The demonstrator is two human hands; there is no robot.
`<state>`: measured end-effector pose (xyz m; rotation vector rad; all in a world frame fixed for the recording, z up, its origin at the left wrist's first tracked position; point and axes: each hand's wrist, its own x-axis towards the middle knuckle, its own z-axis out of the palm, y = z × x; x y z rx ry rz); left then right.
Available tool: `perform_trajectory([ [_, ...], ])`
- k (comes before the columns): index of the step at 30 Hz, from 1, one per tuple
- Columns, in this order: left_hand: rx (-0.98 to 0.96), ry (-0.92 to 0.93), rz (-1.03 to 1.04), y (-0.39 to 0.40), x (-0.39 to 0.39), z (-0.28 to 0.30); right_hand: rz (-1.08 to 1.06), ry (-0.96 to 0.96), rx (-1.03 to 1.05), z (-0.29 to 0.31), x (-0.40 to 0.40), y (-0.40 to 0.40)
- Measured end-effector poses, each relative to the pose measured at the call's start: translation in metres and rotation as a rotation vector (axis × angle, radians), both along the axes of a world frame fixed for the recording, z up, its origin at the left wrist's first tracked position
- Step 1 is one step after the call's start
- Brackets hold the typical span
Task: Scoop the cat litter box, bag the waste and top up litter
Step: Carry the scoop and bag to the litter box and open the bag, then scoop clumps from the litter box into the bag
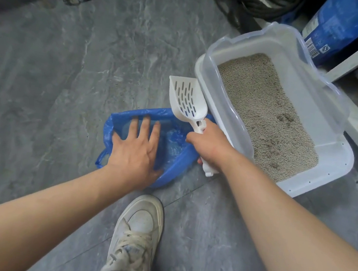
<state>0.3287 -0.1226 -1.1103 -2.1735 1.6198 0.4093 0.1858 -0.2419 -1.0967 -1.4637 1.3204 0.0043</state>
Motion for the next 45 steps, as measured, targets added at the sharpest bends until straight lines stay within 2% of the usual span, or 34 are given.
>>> perform_trajectory([
  [4, -0.015, -0.021, -0.024, -0.004, -0.005, 0.000, -0.064, -0.137, -0.077, 0.006, 0.001, 0.006],
  [7, -0.039, -0.011, -0.048, -0.006, -0.012, 0.001, -0.129, -0.258, -0.020, 0.019, -0.004, 0.007],
  [11, -0.137, 0.140, -0.092, -0.005, -0.019, -0.001, -0.174, -0.356, 0.044, 0.050, -0.028, -0.003],
  [15, -0.119, 0.246, -0.179, -0.003, -0.034, -0.001, -0.263, -0.373, 0.044, 0.078, -0.076, -0.027],
  [17, -0.075, 0.289, -0.210, -0.006, -0.042, -0.003, -0.290, -0.290, 0.049, 0.085, -0.108, -0.042],
  [22, -0.059, 0.429, -0.216, -0.022, -0.058, -0.006, -0.296, 0.092, 0.045, 0.074, -0.180, -0.056],
  [24, -0.063, 0.459, -0.218, -0.029, -0.063, -0.004, -0.275, 0.258, -0.018, 0.063, -0.196, -0.055],
  [27, -0.102, 0.468, -0.212, -0.036, -0.070, 0.001, -0.159, 0.510, -0.201, 0.056, -0.206, -0.052],
  [30, -0.303, 0.475, -0.203, -0.040, -0.076, 0.009, 0.048, 0.736, -0.315, 0.056, -0.210, -0.052],
  [32, -0.469, 0.470, -0.281, -0.045, -0.079, 0.014, 0.071, 0.766, -0.294, 0.058, -0.211, -0.054],
  [34, -0.540, 0.429, -0.428, -0.054, -0.082, 0.017, 0.042, 0.726, -0.267, 0.058, -0.211, -0.058],
  [36, -0.521, 0.366, -0.552, -0.064, -0.084, 0.019, 0.060, 0.727, -0.312, 0.056, -0.212, -0.065],
  [39, -0.438, 0.281, -0.637, -0.076, -0.085, 0.013, 0.168, 0.825, -0.470, 0.054, -0.209, -0.079],
  [45, -0.422, 0.282, -0.615, -0.075, -0.085, 0.006, 0.292, 1.054, -0.677, 0.051, -0.191, -0.097],
])
